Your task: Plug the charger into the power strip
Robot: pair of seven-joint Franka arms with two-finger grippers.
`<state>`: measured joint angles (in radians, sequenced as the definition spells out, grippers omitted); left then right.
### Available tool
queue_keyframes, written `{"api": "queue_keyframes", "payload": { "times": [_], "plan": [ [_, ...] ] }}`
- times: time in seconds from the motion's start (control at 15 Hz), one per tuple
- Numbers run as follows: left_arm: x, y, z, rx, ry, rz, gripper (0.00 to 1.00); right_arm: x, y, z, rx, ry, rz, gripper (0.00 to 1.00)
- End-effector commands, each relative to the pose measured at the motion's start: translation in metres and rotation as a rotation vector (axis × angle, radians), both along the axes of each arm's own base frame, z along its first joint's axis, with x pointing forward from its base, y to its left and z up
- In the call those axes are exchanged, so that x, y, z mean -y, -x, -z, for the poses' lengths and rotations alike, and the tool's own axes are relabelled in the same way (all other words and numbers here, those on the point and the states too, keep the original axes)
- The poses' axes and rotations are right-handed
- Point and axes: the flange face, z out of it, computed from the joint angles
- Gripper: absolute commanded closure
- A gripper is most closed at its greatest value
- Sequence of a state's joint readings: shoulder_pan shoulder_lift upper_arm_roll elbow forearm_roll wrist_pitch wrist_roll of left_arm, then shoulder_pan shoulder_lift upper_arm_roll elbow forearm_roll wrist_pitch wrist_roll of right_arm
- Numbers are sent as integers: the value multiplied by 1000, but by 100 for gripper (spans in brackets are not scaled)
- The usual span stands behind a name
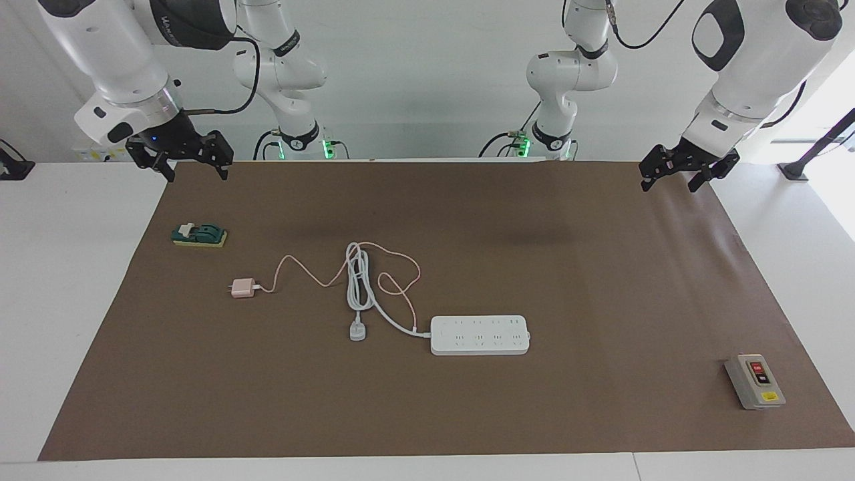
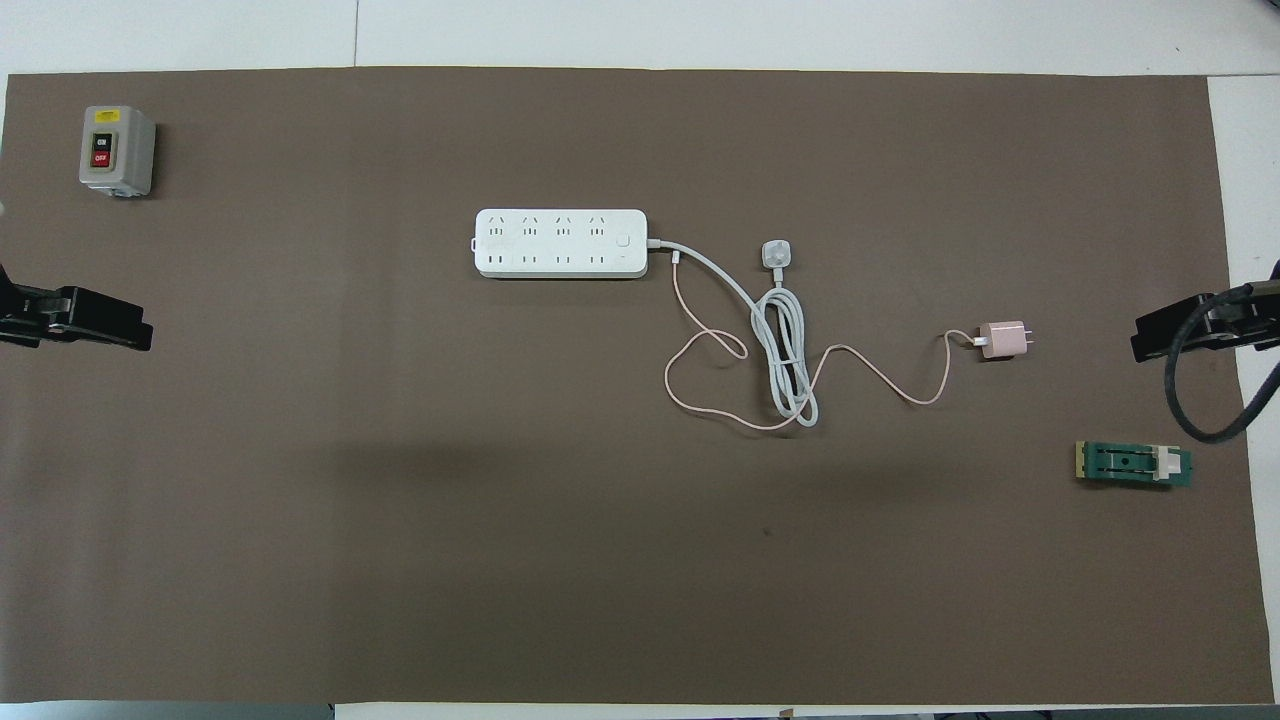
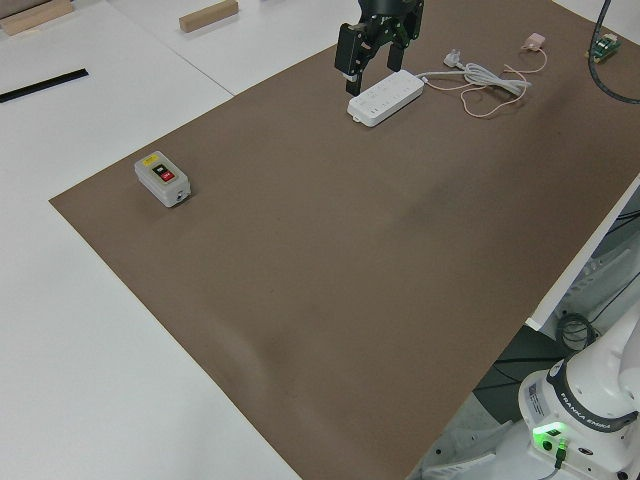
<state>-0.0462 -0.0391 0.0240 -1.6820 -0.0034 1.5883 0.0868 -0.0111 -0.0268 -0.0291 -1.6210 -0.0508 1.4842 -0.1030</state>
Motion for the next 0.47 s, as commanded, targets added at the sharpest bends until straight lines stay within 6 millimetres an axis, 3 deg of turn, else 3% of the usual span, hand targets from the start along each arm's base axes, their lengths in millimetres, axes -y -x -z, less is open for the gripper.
{"api": "queue_keyframes", "payload": {
  "times": [0.0, 0.4],
  "plan": [
    [2, -5, -3, 10, 3, 3, 0, 4, 3, -1, 2, 3, -8, 0],
    [2, -5, -3, 10, 3, 3, 0, 9, 4, -4, 6, 3, 6, 0]
  ]
}}
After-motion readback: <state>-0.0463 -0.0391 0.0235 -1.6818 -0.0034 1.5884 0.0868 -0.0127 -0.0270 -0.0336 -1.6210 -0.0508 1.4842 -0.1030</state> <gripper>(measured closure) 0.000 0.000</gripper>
